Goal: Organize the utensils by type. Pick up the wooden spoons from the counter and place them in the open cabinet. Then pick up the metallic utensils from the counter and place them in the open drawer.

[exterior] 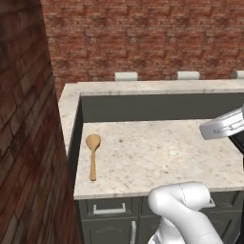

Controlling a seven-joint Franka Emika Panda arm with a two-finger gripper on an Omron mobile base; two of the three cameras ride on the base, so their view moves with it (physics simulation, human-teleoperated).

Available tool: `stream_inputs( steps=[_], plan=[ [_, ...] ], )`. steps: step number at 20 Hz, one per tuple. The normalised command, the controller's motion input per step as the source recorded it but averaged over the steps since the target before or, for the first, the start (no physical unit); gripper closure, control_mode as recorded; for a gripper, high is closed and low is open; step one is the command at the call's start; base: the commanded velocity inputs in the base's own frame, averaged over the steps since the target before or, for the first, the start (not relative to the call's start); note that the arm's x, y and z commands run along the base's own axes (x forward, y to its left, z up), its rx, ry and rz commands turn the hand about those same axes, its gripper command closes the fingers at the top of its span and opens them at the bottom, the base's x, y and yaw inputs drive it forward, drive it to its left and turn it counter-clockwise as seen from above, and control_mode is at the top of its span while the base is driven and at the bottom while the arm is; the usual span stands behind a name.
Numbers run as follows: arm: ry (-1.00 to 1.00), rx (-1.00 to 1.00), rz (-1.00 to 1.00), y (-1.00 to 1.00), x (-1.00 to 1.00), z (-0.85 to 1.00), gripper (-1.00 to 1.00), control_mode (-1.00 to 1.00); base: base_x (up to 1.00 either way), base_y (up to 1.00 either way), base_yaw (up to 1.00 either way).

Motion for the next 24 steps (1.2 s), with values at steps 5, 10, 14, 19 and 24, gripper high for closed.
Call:
stream_inputs(
  steps=[5,10,14,19,24],
  plan=[
    [0.00,0.00,0.00,0.00,0.00,0.00,-1.00,1.00,0.26,0.03,-0.03],
    [0.00,0.00,0.00,0.00,0.00,0.00,-1.00,1.00,0.00,0.00,0.00],
    [0.00,0.00,0.00,0.00,0.00,0.00,-1.00,1.00,0.00,0.00,0.00],
    [0.03,0.00,0.00,0.00,0.06,-0.08,-1.00,-1.00,0.09,0.00,0.00],
    [0.15,0.00,0.00,0.21,0.48,-0.54,-1.00,-1.00,0.00,0.00,0.00]
  ],
)
